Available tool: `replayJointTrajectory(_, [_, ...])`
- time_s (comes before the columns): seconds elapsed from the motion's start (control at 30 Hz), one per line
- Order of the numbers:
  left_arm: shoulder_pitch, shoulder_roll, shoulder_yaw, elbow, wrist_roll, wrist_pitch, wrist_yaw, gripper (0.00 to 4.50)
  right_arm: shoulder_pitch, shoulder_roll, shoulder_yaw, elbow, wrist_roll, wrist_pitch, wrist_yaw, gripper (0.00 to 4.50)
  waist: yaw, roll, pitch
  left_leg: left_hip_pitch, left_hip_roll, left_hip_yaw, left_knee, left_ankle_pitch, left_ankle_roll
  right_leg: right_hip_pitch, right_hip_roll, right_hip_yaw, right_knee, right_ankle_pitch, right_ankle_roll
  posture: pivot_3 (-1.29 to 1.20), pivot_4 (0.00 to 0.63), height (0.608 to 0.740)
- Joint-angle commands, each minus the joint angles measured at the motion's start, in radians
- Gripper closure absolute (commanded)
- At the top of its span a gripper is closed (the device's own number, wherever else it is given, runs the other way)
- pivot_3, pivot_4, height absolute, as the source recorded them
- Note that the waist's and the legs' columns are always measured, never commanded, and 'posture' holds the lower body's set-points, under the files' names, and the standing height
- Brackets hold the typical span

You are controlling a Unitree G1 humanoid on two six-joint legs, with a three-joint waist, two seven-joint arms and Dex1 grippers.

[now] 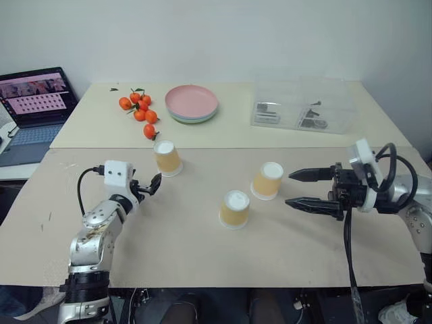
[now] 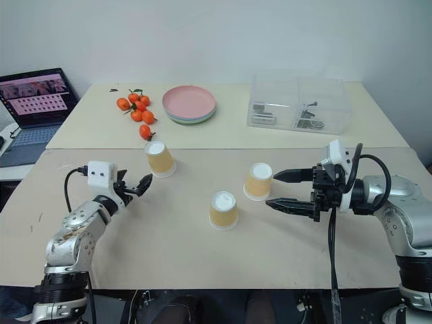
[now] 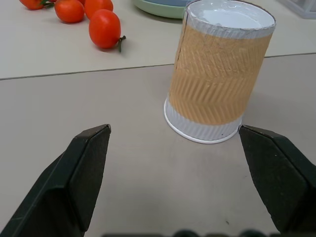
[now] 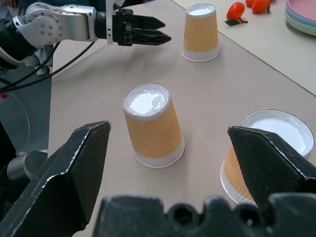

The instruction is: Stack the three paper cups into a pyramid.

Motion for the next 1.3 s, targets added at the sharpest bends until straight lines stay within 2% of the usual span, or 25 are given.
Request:
replayJointTrajectory(0.03, [-0.063,0.021,-0.021,0.026,0.008,-0.057,-0.049,0.11,-0.01,-0.003,-0.032,-0.037,0.021,-0.014,-0.001,0.0,0.001,0.0,0.0,0.0,0.0,0.0,0.0,0.0,0.0,0.0,0.0,0.0,0.0,0.0,0.0,0.0,0.15,0.728])
replayJointTrajectory(0.27, [-0.133,0.035,-0.035,0.062,-0.002,-0.056,-0.104,0.11,0.011,-0.016,-0.053,-0.063,0.027,-0.011,-0.001,0.0,-0.003,0.0,0.0,-0.001,0.0,0.0,0.0,0.0,0.0,0.0,0.0,0.0,0.0,0.0,0.0,0.0,0.15,0.728])
replayJointTrajectory(0.47, [-0.165,0.029,-0.032,0.116,0.003,-0.068,-0.118,0.11,-0.052,0.021,-0.073,-0.095,0.04,-0.025,-0.069,0.0,-0.006,0.0,0.0,0.0,0.0,0.0,0.0,0.0,0.0,0.0,0.0,0.0,0.0,0.0,0.0,0.0,0.15,0.728])
replayJointTrajectory(0.63, [-0.194,0.017,-0.052,0.163,0.013,-0.09,-0.133,0.11,-0.115,0.134,-0.064,-0.122,0.034,-0.036,-0.216,0.0,-0.009,0.0,0.0,-0.001,0.0,0.0,0.0,0.001,-0.001,-0.001,0.0,0.0,0.0,0.001,0.0,0.0,0.15,0.728])
replayJointTrajectory(1.0, [-0.259,0.021,-0.099,0.227,0.039,-0.132,-0.165,0.11,-0.095,0.141,-0.061,-0.145,0.057,-0.018,-0.232,0.0,-0.005,0.0,0.0,-0.002,-0.001,-0.001,0.0,0.001,-0.001,-0.001,0.0,0.0,0.0,0.001,0.0,0.0,0.15,0.728])
replayJointTrajectory(1.3, [-0.32,0.005,-0.094,0.266,0.05,-0.143,-0.114,0.11,-0.081,0.14,-0.06,-0.142,0.056,-0.015,-0.234,0.0,-0.011,0.0,0.0,-0.002,-0.001,-0.001,0.0,0.001,-0.001,-0.001,0.0,0.0,-0.001,0.001,0.0,0.0,0.15,0.728])
